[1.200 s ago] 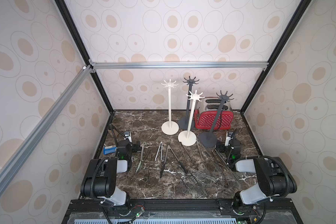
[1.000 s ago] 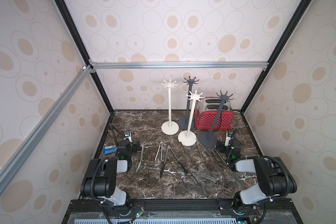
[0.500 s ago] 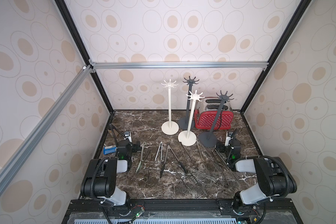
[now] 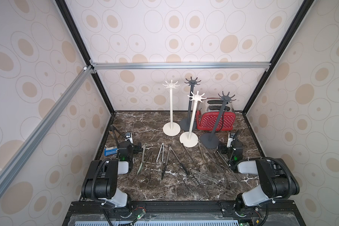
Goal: Hang food tongs on kitchen utensil racks
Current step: Pick up the rack from the center of the board.
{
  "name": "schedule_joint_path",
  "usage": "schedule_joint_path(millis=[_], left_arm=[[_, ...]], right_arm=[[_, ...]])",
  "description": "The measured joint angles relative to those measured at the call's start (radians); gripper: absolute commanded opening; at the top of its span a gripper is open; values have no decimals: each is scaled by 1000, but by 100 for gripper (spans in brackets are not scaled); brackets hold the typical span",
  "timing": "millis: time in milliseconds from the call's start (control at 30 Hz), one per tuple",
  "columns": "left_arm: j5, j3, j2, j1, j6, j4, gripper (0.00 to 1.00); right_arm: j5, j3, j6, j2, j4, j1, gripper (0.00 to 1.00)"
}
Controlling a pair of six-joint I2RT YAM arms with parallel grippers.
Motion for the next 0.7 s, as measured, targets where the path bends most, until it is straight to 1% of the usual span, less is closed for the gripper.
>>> schedule_joint_path(millis=[133,200,233,267,367,433,533,633,700], left_arm=[[-11,0,0,0,-1,1,99],[-54,2,-11,0,-9,-14,99],[-76,4,-35,1,-13,-48,99],[-93,8,-63,1,-17,-83,99],[-158,26,-254,0,-50,-215,99],[-200,43,-402,-2,-89,-275,99],[-241,73,-581,-8,-154,-375,99],[-244,82,-703,-16,-214,-510,99],[-228,82,-761,-26,-241,-609,99]], right_arm=[[3,2,2,-4,-7,0,99],[6,22,5,-36,-85,-3,98],[9,40,8,-66,-137,-5,95],[12,56,8,-91,-171,-5,94],[36,122,26,-183,-280,-5,92],[62,154,56,-239,-360,-5,90],[91,170,123,-311,-510,-4,88],[112,203,199,-359,-725,7,87],[129,254,240,-376,-877,42,87]])
